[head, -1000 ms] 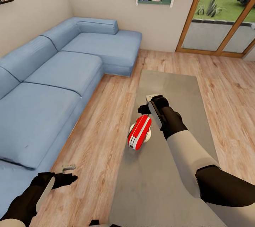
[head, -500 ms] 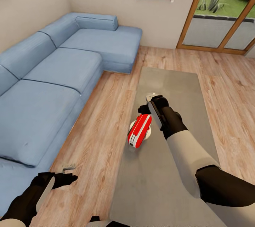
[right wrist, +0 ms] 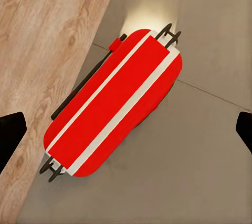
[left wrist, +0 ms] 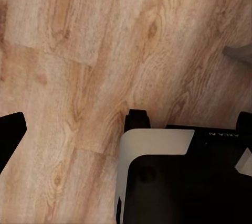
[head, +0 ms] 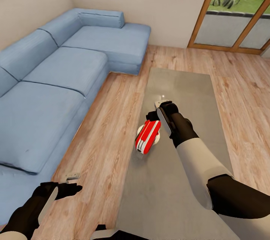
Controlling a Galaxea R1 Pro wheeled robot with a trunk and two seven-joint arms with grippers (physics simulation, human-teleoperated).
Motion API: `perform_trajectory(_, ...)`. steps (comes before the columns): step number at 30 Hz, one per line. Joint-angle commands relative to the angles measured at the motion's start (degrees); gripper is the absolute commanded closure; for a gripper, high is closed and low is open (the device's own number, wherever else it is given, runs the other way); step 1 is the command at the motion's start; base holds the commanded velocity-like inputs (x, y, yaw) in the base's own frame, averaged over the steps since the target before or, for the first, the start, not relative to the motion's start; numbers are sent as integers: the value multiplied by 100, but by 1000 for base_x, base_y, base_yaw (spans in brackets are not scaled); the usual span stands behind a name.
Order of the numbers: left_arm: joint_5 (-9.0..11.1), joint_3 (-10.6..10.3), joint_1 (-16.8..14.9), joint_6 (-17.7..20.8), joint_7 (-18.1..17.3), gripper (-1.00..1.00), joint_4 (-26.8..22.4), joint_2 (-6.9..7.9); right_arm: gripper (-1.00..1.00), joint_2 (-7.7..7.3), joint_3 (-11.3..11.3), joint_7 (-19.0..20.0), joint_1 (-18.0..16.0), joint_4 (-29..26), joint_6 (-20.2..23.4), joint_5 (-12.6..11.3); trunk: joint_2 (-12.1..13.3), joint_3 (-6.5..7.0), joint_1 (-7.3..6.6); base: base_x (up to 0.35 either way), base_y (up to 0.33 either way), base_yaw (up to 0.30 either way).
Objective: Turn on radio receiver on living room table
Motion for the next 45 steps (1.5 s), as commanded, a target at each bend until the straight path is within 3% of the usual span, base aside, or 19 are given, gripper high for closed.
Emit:
perform_trajectory(1,0,0,0,0,0,-100,0,0,-100,0,1,1,0,0,2,2,0,-10,0,0,0,0)
perform_trajectory(45,3,-4,0,-6,-74,-100,-19,3,-100,0,7,7,0,-68,17,65,0,-421,0,0,0,36)
